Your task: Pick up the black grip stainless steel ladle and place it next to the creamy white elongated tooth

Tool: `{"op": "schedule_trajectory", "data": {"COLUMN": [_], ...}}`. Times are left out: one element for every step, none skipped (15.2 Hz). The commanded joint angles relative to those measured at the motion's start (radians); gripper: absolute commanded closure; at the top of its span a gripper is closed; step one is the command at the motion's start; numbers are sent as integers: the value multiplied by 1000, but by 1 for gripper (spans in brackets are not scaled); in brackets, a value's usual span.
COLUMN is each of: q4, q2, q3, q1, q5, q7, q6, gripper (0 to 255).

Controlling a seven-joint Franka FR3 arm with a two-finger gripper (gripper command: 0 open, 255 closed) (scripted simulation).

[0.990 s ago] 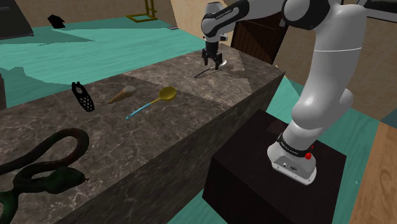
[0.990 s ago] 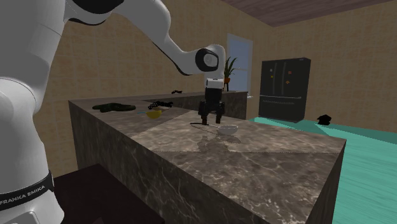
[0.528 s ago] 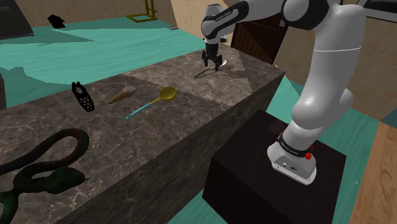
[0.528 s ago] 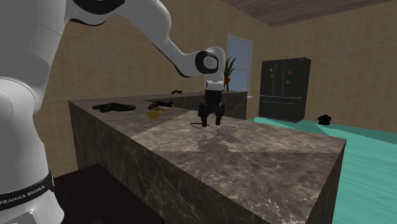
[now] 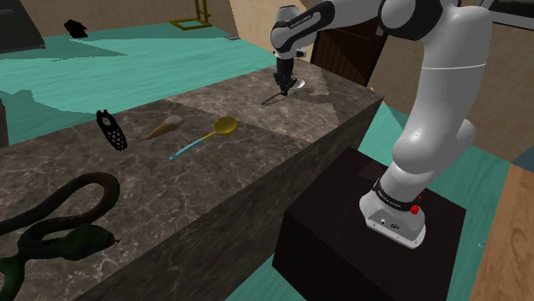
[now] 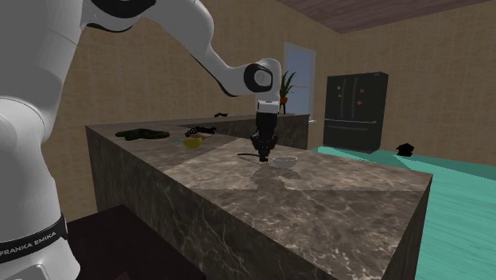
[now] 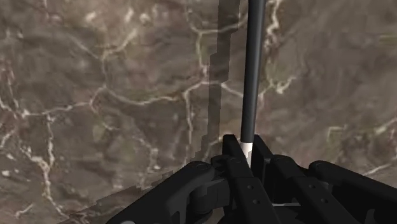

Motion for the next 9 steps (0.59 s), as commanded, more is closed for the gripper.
{"op": "schedule_trajectory", "data": {"q4": [0,0,0,5,10,16,22,28,35], "q2": [0,0,0,-6,-12,-18,-23,-28,-34], "q3": [0,0,0,0,1,1,1,1,2], "q1": [0,0,0,0,0,0,-1,-1,-1], "q5": [0,0,0,1,2,2,3,4,5], "q7": [0,0,0,-1,-2,-3,-3,-4,-5], "q6": [0,0,0,-11,-22,-33,-45,-56,-68], "gripper": [255,255,255,255,255,255,255,255,255]}}
